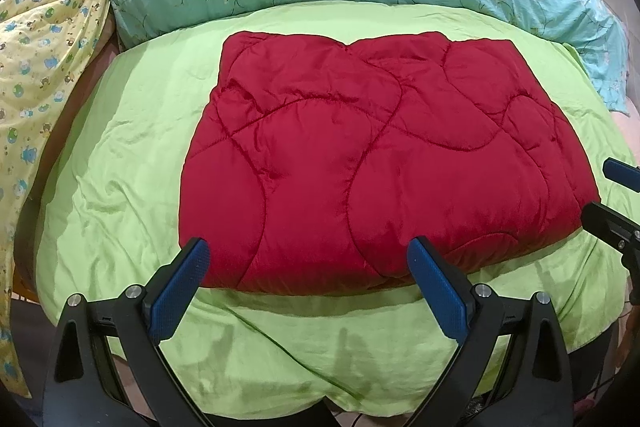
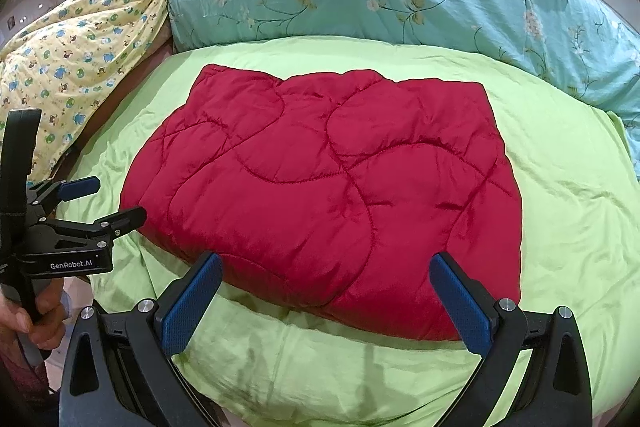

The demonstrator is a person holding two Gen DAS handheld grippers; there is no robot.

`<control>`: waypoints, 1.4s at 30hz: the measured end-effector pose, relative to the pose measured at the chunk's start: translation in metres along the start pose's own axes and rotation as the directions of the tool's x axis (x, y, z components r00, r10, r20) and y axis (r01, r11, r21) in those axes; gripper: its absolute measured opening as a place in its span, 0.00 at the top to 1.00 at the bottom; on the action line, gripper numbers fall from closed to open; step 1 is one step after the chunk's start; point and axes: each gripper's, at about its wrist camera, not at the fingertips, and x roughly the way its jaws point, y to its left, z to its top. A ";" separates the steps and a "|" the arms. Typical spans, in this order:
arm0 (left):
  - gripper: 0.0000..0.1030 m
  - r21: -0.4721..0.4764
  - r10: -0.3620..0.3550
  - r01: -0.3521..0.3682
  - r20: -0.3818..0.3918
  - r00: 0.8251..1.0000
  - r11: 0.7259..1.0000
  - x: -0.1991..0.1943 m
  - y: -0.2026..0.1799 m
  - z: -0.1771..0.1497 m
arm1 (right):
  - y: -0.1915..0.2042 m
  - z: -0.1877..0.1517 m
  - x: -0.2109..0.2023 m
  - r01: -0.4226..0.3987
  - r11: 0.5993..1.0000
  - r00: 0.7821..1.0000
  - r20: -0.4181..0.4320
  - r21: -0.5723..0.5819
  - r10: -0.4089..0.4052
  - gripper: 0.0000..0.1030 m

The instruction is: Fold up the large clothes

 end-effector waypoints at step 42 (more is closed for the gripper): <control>0.03 0.012 0.004 -0.005 0.014 1.000 1.000 0.010 -0.002 0.013 | -0.012 0.008 0.020 0.015 1.000 1.000 -0.017 0.013 -0.014 0.00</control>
